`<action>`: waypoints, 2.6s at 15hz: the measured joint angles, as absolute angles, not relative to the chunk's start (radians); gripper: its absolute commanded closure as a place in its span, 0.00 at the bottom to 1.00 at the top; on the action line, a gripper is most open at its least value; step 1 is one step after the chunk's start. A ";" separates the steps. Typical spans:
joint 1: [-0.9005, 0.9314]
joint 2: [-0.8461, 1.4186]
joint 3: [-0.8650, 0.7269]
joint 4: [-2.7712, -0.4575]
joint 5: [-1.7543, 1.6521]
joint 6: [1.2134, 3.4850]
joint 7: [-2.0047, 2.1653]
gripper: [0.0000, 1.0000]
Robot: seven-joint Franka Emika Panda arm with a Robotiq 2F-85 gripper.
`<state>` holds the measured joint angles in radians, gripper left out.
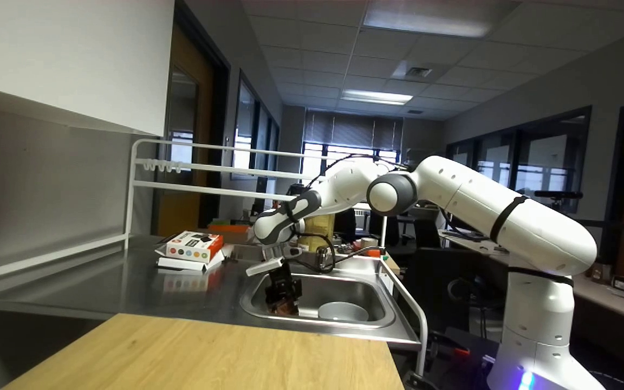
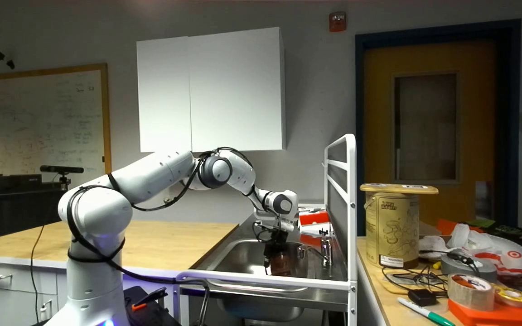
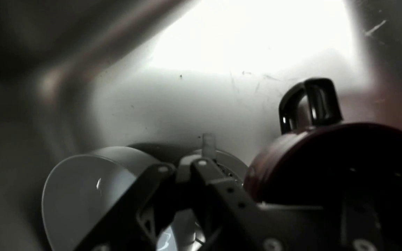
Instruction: Remove the cup from the sink basin and put it on the sink countertop
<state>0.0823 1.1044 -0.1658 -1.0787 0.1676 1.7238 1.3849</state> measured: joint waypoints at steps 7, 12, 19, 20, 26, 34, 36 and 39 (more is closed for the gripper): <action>0.063 1.093 -0.176 -1.080 0.139 1.748 1.419 0.94; 0.057 1.073 -0.188 -1.109 0.139 1.792 1.429 0.94; 0.058 0.992 -0.177 -1.263 0.141 1.964 1.432 0.94; 0.058 0.967 -0.176 -1.302 0.144 1.999 1.441 0.94; 0.058 0.751 -0.175 -1.592 0.175 2.161 1.476 0.94; 0.099 0.433 -0.161 -1.995 0.179 2.332 1.520 0.94; 0.131 0.369 -0.157 -2.040 0.147 2.347 1.573 0.94; 0.174 0.301 -0.136 -2.040 0.067 2.339 1.672 0.94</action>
